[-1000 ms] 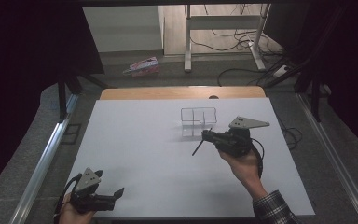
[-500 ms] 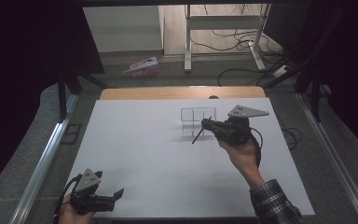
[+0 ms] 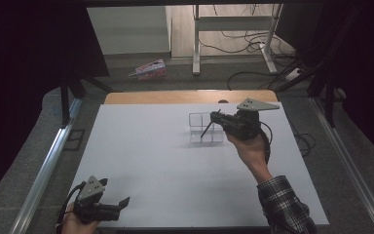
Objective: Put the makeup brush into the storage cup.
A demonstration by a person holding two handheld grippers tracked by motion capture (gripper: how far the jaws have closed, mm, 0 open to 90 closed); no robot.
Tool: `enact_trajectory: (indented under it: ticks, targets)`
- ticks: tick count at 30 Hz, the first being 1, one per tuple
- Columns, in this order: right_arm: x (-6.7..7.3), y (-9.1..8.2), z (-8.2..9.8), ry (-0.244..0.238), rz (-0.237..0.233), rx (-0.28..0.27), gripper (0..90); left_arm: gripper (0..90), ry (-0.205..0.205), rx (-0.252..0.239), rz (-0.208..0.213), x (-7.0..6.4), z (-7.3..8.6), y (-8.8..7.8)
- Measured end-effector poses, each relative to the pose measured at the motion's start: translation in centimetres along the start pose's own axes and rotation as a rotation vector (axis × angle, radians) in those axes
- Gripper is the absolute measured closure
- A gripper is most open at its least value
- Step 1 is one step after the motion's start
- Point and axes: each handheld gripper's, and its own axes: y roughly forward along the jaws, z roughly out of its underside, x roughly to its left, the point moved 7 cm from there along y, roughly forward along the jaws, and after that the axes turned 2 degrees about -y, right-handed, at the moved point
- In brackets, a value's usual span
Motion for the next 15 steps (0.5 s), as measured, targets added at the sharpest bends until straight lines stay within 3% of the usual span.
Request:
enact_trajectory:
  ticks: [15]
  targets:
    - [-1.8, 1.6, -1.3, -0.002, 0.052, -0.016, 84.5, 0.6, 0.002, -0.009, 0.001, 0.0, -0.1, 0.0]
